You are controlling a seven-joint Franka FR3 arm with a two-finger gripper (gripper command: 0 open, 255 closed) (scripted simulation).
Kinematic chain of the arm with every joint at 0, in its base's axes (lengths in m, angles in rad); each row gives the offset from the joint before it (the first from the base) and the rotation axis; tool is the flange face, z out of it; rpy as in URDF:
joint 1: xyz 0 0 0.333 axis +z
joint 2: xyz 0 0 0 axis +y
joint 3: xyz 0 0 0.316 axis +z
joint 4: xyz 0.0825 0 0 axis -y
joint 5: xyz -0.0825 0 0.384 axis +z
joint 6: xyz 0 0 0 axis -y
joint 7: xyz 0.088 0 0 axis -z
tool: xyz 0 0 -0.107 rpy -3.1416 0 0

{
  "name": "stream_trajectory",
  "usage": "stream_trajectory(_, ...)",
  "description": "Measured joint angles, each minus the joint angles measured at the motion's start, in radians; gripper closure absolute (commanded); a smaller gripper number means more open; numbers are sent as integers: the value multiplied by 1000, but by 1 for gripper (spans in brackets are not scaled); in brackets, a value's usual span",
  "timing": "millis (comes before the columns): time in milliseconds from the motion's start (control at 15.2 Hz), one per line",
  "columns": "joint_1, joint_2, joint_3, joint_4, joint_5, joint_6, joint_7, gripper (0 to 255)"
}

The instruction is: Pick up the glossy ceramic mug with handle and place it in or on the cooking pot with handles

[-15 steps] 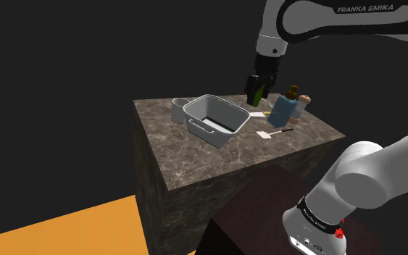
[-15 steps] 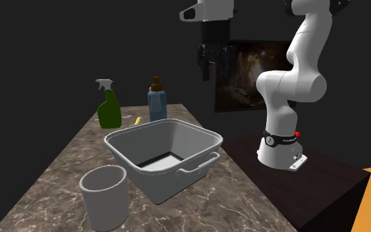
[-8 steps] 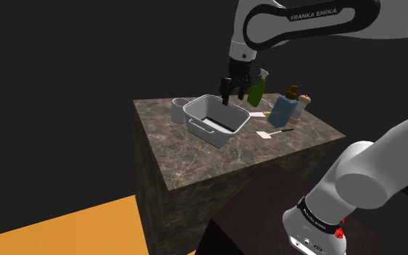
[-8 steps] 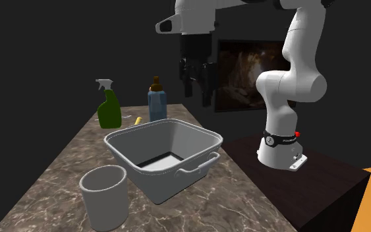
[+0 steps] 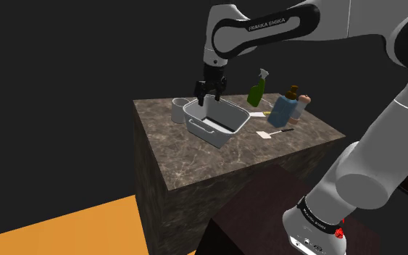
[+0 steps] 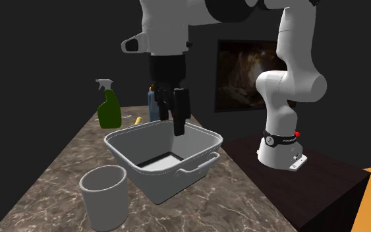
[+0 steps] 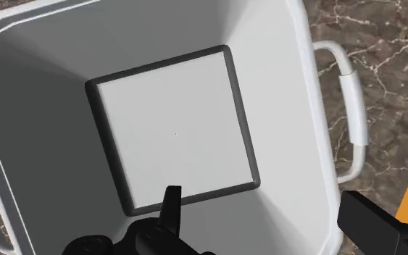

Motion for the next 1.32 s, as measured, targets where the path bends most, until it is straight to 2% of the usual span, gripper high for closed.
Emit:
stream_trajectory(396, 16, 228, 7, 216, -20, 29, 37, 0)
stream_trajectory(858, 47, 510, 6, 542, -41, 6, 70, 0)
stream_trajectory(990, 51, 549, 5, 579, -44, 9, 73, 0)
stream_trajectory(1320, 50, 583, 2, 566, -47, 58, 74, 0)
